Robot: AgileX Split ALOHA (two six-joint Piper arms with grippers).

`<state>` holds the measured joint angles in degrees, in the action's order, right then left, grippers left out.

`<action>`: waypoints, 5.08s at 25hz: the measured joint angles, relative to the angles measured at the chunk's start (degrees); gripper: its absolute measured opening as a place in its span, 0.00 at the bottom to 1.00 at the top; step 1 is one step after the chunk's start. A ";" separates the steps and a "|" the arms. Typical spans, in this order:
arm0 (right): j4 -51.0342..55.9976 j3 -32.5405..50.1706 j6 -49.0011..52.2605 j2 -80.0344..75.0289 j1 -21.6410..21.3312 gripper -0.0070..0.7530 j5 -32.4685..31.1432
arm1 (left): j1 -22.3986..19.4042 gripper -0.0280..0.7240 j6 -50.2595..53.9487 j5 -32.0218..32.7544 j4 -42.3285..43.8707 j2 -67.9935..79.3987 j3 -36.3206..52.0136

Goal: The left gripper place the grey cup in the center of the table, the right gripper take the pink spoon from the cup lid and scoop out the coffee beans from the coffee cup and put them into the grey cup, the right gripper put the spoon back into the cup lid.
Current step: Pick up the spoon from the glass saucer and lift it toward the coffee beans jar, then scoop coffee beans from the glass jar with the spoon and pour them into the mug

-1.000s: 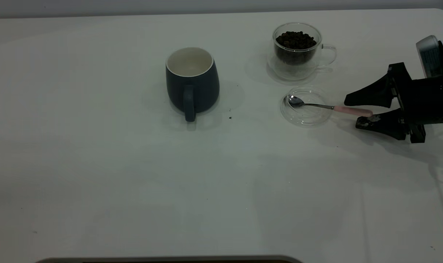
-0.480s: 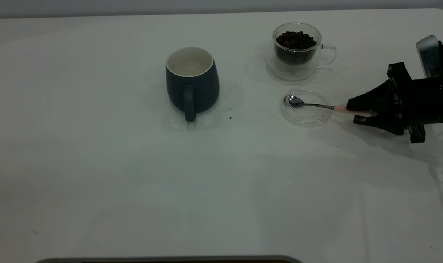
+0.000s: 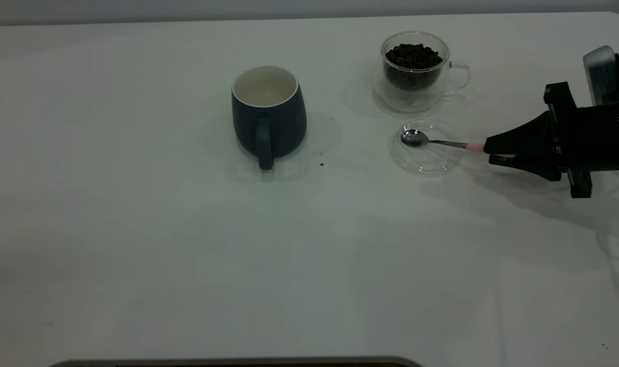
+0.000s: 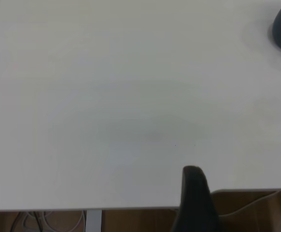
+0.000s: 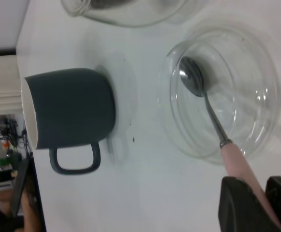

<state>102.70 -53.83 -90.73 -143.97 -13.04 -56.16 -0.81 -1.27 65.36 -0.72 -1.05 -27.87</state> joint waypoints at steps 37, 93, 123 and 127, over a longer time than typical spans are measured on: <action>-7.83 -13.81 20.26 10.89 3.18 0.16 9.53 | 0.00 0.79 0.05 0.00 0.00 0.00 0.00; -6.95 -13.92 28.46 6.36 -2.15 0.16 -8.38 | 0.00 0.79 0.05 0.00 0.00 0.00 0.00; -2.13 -13.92 28.49 6.36 16.14 0.15 -8.99 | 0.00 0.79 0.05 0.00 0.00 0.00 0.00; -0.96 -13.92 28.01 6.36 19.51 0.15 -8.99 | 0.00 0.79 -0.01 0.00 0.00 0.00 0.00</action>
<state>101.74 -67.75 -62.72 -137.61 6.47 -65.15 -0.81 -1.28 65.36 -0.72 -1.05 -27.87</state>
